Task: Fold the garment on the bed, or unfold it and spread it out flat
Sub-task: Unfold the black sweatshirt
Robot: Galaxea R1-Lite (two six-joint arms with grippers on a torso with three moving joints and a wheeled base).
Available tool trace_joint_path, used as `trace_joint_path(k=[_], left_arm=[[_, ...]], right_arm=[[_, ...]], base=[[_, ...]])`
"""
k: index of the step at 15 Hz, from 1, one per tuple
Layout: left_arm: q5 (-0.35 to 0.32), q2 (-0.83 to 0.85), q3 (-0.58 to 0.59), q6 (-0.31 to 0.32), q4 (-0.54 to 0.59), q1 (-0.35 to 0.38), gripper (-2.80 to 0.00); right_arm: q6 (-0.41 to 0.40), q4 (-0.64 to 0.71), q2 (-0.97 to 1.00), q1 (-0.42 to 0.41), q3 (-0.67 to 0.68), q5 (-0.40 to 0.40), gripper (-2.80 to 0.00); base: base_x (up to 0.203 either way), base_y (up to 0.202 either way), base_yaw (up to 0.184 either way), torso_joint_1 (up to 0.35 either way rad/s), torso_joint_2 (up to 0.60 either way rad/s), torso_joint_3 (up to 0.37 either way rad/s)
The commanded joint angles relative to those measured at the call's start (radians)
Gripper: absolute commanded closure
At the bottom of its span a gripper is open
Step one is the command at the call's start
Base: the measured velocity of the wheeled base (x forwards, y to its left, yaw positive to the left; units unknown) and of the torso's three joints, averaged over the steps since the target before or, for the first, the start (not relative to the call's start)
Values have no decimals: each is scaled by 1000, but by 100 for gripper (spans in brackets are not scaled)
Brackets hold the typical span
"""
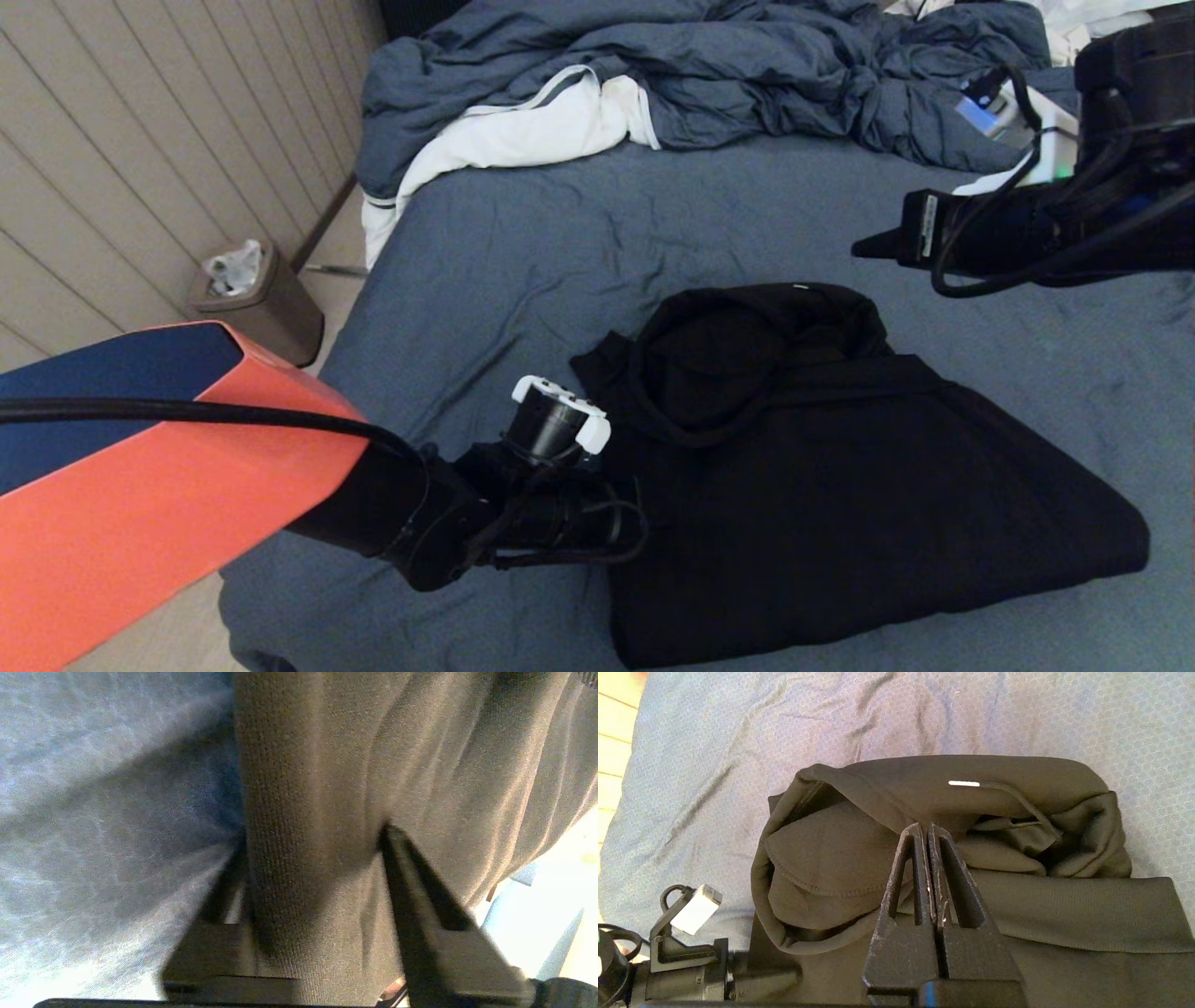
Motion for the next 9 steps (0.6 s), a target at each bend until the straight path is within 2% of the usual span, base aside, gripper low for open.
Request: trace_joint_path(k=[1,6,9], left_arm=[[-7,-3,-1,-7,-3,0,0],[-13,-29,21,-25,-3,4,0],[-11,-114,90,-23,-3,31,0]], right_arm=[[1,1,2,0,0,1,0],[1,1,3,-1,-1,1,0],[1,1,9,0,-1,1,0]], base=[[0,0,0,0,0,0],[0,0,0,0,0,0],[0,0,0,0,0,0]])
